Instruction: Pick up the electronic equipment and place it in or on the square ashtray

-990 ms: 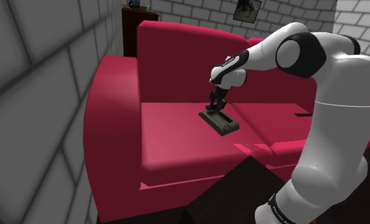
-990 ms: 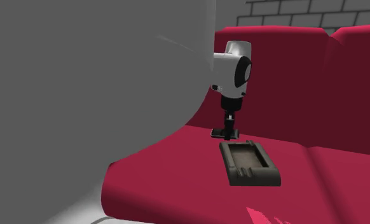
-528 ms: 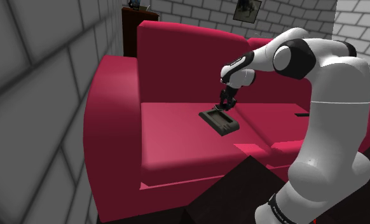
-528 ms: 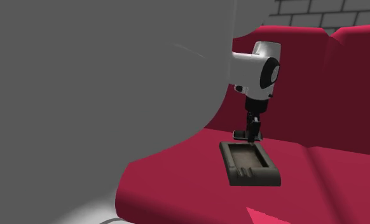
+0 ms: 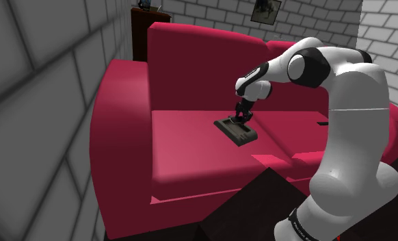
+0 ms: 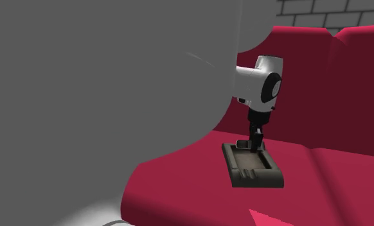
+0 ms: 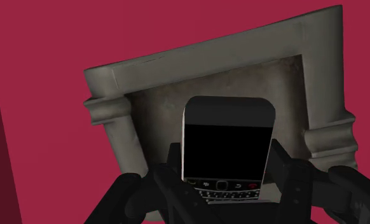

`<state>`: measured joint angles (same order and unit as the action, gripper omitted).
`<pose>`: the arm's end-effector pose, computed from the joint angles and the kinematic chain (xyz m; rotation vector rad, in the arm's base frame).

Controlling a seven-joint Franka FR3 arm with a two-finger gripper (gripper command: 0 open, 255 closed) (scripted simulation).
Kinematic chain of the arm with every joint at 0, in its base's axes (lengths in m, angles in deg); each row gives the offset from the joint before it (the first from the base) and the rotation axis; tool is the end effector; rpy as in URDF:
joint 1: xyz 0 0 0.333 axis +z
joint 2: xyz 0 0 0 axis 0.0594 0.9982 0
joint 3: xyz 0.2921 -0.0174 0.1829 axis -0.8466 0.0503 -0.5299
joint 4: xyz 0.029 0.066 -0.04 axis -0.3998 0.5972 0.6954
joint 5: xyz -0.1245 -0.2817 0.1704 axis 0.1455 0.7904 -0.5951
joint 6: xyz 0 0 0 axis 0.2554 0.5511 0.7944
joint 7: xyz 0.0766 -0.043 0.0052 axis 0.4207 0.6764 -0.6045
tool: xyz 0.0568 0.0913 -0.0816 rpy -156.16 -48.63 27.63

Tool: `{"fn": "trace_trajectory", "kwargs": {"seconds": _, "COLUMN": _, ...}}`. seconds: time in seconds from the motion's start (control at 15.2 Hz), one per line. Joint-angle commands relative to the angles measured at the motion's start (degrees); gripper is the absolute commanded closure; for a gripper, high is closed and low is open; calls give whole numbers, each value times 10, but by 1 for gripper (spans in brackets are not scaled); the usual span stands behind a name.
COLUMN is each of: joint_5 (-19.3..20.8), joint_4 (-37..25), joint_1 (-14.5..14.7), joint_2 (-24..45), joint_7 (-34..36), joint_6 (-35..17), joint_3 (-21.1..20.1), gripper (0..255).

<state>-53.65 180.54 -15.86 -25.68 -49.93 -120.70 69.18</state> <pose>0.5491 -0.3356 0.2670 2.4744 1.8720 0.0940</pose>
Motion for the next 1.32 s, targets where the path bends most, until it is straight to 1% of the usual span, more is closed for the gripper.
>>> {"fn": "trace_trajectory", "kwargs": {"seconds": 0.0, "joint_5": -4, "joint_4": -1, "joint_1": -2, "joint_2": 11, "joint_7": -3, "joint_6": -11, "joint_3": -3, "gripper": 255}}
{"fn": "trace_trajectory", "kwargs": {"seconds": 0.33, "joint_5": -12, "joint_4": -2, "joint_1": -7, "joint_2": 35, "joint_7": -9, "joint_6": -33, "joint_3": -10, "gripper": 255}}
{"fn": "trace_trajectory", "kwargs": {"seconds": 0.79, "joint_5": -12, "joint_4": -2, "joint_1": -7, "joint_2": 35, "joint_7": -9, "joint_6": -33, "joint_3": -10, "gripper": 255}}
{"fn": "trace_trajectory", "kwargs": {"seconds": 0.86, "joint_5": -12, "joint_4": -2, "joint_1": -7, "joint_2": 35, "joint_7": -9, "joint_6": -33, "joint_3": -10, "gripper": 0}}
{"fn": "trace_trajectory", "kwargs": {"seconds": 1.19, "joint_5": -12, "joint_4": -2, "joint_1": -7, "joint_2": 35, "joint_7": -9, "joint_6": -33, "joint_3": -10, "gripper": 0}}
{"fn": "trace_trajectory", "kwargs": {"seconds": 1.25, "joint_5": -8, "joint_4": 1, "joint_1": -4, "joint_2": 20, "joint_7": -6, "joint_6": -21, "joint_3": -6, "gripper": 0}}
